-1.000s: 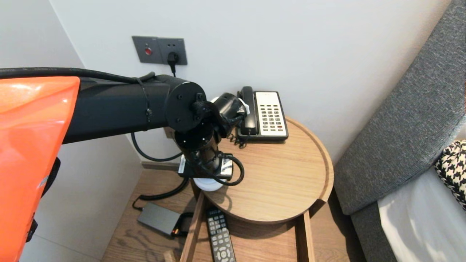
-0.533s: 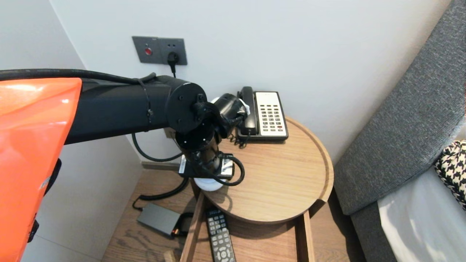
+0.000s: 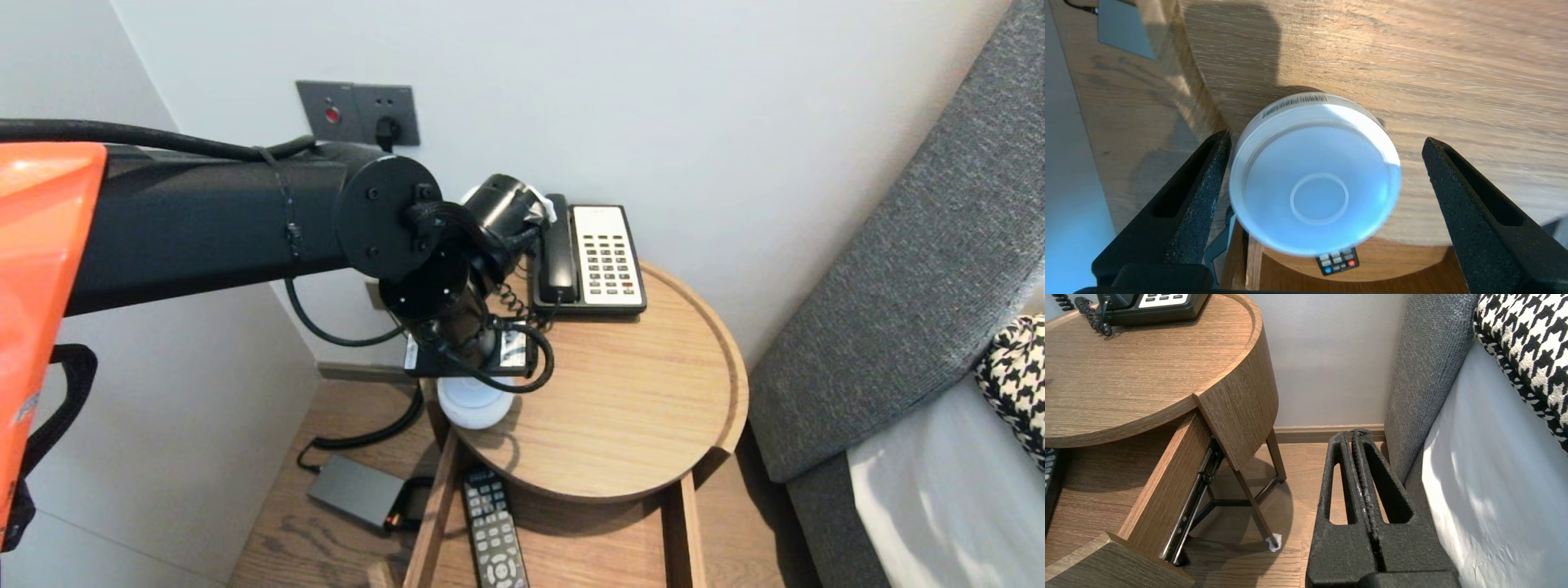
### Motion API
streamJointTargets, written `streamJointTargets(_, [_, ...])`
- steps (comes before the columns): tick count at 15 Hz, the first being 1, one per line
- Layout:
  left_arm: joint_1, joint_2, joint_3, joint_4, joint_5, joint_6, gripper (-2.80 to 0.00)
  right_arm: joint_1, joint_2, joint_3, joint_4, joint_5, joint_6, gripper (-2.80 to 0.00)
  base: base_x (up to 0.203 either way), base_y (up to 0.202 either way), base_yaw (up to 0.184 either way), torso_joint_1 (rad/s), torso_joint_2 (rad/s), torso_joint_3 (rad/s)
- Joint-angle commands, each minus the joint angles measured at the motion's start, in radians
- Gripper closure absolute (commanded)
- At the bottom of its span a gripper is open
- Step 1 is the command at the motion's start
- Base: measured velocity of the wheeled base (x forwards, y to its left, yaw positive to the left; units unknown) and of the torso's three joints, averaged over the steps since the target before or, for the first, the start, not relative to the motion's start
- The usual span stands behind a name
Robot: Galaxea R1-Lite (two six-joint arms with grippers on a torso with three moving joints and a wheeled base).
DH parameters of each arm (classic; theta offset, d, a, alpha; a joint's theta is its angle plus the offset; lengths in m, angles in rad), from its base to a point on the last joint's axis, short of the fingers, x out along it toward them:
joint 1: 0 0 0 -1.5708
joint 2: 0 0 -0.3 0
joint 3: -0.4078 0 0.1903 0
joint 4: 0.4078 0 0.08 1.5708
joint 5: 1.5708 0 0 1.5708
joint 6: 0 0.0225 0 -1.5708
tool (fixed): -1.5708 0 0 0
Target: Take the remote control out of the drawer one by one and place them on the table
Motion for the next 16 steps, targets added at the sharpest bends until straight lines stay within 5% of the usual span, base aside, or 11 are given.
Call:
streamJointTargets(1, [0.002,-0.047,0.0,0.005,0.003,-0.004,-2.8,0.0,0.001,0.026,-0.001,0.0,0.0,0.0,0.0,0.0,0.0,0.0,0.0,0.0])
streamJointTargets(6, [0.009,-0.097,0.001,0.023,0.0,-0.004,-2.8,0.0,0.001,0.025,-0.001,0.0,0.0,0.0,0.0,0.0,0.0,0.0,0.0,0.0])
streamJointTargets(7, [0.009,-0.127,0.002,0.04,0.0,-0.004,0.0,0.0,0.001,0.026,-0.001,0.0,0.0,0.0,0.0,0.0,0.0,0.0,0.0,0.0])
streamJointTargets(12, [-0.063,-0.233,0.006,0.183,-0.02,-0.017,0.0,0.0,0.001,0.026,-0.001,0.0,0.0,0.0,0.0,0.0,0.0,0.0,0.0,0.0])
streamJointTargets(16, [-0.186,-0.277,0.083,0.275,-0.137,-0.151,0.0,0.0,0.001,0.025,-0.001,0.0,0.0,0.0,0.0,0.0,0.0,0.0,0.0,0.0])
